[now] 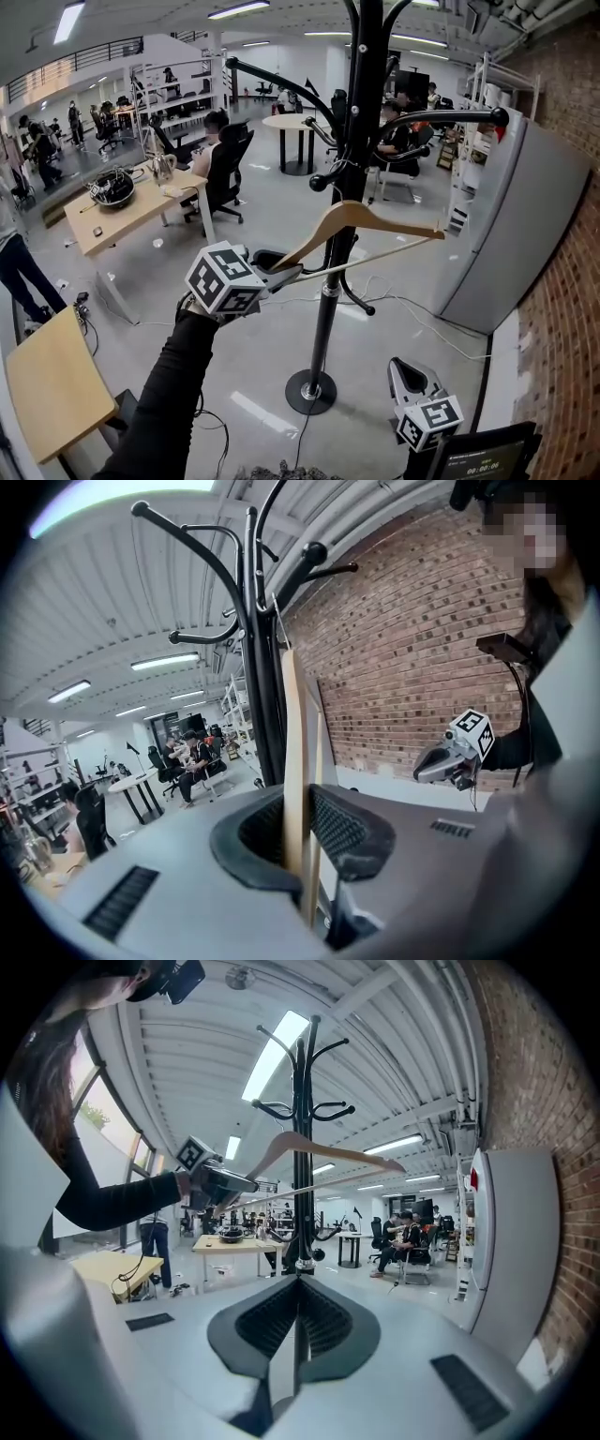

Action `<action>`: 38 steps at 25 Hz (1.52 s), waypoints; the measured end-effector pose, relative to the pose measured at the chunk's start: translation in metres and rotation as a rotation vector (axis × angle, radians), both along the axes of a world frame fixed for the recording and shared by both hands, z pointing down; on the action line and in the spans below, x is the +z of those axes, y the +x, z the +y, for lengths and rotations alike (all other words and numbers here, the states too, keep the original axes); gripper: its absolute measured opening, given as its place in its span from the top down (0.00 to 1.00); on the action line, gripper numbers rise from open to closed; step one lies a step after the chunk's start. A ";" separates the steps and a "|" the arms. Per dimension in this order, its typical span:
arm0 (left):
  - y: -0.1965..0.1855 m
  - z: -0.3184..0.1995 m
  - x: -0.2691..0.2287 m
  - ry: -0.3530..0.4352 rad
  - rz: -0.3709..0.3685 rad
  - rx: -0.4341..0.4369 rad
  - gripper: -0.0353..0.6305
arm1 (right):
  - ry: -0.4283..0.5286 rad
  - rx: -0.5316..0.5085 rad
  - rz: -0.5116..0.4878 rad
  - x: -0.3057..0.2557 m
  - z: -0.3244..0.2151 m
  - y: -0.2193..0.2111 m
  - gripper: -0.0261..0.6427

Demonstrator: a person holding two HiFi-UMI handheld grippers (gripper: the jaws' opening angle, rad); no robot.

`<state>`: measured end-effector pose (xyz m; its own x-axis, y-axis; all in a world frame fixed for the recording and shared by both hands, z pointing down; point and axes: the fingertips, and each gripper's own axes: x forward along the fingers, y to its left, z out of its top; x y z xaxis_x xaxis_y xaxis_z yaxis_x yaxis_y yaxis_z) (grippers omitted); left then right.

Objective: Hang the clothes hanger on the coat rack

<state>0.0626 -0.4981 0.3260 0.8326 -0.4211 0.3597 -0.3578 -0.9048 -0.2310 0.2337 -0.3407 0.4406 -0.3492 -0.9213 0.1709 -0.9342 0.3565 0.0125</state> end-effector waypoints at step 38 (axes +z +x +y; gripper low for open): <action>-0.084 0.058 -0.033 0.300 0.048 -0.134 0.59 | 0.011 -0.043 -0.009 -0.004 0.019 -0.041 0.95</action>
<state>-0.0216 -0.4398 0.2930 0.7760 -0.6090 0.1643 -0.4857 -0.7431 -0.4603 0.1928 -0.3217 0.4368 -0.3900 -0.9073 0.1573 -0.9181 0.3963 0.0089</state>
